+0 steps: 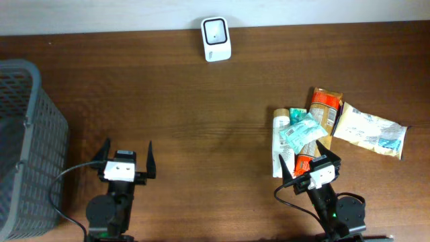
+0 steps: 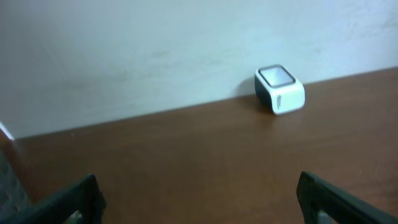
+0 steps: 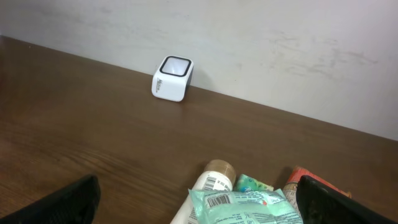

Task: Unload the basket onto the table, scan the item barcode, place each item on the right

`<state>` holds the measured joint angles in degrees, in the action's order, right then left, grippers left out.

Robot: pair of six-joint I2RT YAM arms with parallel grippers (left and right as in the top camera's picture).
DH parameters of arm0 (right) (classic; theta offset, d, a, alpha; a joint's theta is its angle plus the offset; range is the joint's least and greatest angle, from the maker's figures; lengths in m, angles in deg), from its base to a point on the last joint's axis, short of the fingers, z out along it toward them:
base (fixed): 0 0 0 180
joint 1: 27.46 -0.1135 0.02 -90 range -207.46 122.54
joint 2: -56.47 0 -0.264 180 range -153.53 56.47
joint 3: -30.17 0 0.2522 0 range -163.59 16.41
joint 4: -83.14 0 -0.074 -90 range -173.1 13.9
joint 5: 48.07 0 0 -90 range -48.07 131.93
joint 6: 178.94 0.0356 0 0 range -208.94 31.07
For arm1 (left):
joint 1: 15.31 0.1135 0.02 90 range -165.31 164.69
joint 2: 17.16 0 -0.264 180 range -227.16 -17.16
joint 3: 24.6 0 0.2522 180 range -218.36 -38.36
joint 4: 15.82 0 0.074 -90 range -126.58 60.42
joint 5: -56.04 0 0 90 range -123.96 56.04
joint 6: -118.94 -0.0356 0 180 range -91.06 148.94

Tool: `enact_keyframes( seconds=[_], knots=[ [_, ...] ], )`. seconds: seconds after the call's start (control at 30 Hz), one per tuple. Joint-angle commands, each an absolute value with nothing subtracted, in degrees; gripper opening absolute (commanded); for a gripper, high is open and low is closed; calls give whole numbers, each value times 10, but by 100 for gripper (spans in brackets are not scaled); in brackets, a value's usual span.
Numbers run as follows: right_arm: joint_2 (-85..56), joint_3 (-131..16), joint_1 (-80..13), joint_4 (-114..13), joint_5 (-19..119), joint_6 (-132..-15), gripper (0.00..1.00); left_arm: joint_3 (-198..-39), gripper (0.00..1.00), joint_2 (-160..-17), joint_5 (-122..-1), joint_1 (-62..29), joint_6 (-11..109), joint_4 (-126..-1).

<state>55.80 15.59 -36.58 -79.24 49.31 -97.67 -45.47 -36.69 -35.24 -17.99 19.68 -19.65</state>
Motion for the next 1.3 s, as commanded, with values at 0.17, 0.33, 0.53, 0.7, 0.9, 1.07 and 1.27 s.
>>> enact_keyframes(
  seconds=[0.17, 0.33, 0.53, 0.7, 0.9, 1.07, 1.27],
  knots=[
    [563, 161, -364, -792, 490, -968, 99, -388, 99, -248, -341, -182, 176, -257],
    [563, 161, -364, -792, 490, -968, 99, -389, 99, -174, -335, -181, 176, -344],
    [563, 161, -364, -792, 490, -968, 98, -389, 99, -175, -329, -182, 177, -344],
    [563, 161, -364, -792, 490, -968, 99, -389, 99, -175, -329, -182, 177, -344],
    [563, 161, -364, -792, 490, -968, 99, -389, 99, -175, -329, -182, 177, -344],
    [563, 161, -364, -792, 490, -968, 99, -389, 99, -175, -329, -181, 177, -344],
    [563, 161, -364, -792, 490, -968, 99, -389, 99, -175, -329, -182, 177, -344]
  ],
)
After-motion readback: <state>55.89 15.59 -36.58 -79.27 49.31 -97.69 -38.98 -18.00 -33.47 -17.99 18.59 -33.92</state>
